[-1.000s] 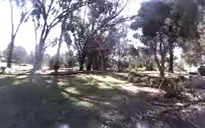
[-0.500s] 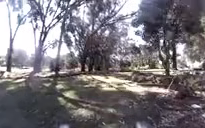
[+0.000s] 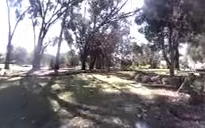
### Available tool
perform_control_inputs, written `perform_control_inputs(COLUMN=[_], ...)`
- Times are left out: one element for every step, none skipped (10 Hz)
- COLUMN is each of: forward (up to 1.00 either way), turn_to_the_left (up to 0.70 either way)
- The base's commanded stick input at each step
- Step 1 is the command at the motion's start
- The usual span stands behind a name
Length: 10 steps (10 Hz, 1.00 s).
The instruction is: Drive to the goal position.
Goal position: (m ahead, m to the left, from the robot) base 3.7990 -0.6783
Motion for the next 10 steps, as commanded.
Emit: perform_control_inputs(forward=[0.70, 0.70, 0.70, 0.70, 0.70, 0.70, 0.70, 0.70, 0.70, 0.70], turn_to_the_left=[0.00, 0.00, 0.00, 0.00, 0.00, 0.00, 0.00, 0.00, 0.00, 0.00])
